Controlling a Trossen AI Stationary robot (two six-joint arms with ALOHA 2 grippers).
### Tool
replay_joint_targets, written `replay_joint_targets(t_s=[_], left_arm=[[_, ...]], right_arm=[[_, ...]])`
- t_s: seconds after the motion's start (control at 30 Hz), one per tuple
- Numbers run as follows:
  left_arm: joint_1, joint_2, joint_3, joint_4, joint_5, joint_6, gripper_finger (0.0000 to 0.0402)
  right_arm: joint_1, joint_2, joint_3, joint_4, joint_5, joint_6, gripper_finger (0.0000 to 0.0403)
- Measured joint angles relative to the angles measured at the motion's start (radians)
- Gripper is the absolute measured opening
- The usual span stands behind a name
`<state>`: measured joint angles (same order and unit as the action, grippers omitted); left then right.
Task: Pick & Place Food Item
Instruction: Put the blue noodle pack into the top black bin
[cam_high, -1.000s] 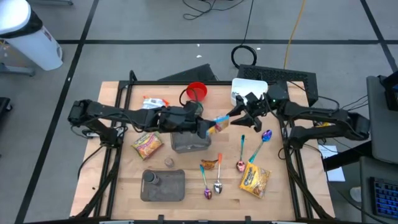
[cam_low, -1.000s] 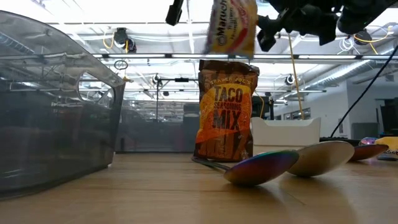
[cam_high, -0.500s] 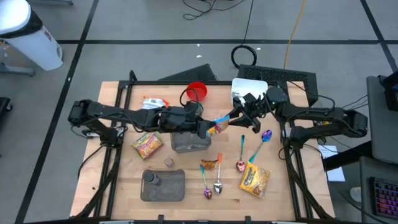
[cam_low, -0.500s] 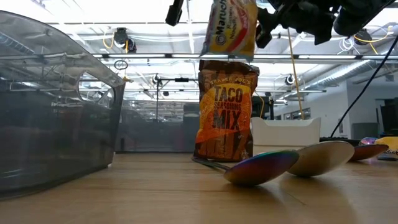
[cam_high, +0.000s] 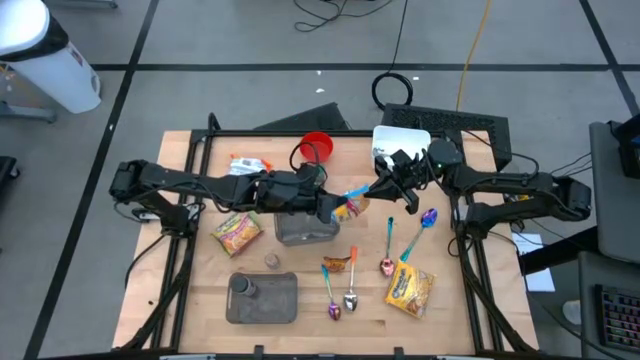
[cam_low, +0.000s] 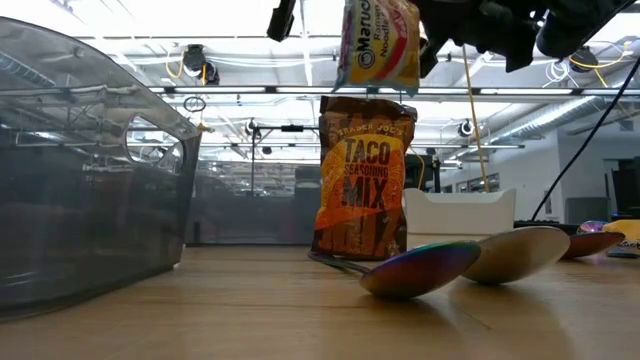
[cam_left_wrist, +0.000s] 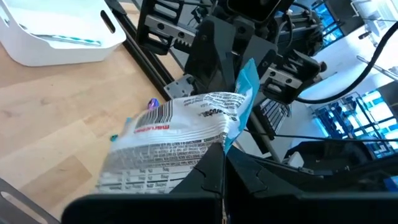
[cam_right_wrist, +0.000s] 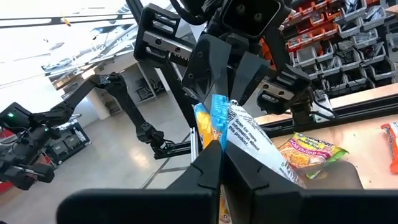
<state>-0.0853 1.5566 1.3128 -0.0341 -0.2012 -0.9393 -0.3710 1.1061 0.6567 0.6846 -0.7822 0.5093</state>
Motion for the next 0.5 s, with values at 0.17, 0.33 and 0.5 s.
replay_joint_targets(t_s=[0.17,0.33,0.5], left_arm=[[0.011,0.000,0.000,0.005,0.057,0.044,0.0016],[0.043,0.000,0.000,0.015,0.125,0.062,0.0017],[0.072,0.000,0.000,0.045,0.183,0.084,0.0018]], right_arm=[[0.000,0.000,0.000,0.000,0.000,0.003,0.0001],[0.000,0.000,0.000,0.000,-0.003,0.013,0.0000],[0.000,0.000,0.000,-0.001,-0.005,0.029,0.0000]])
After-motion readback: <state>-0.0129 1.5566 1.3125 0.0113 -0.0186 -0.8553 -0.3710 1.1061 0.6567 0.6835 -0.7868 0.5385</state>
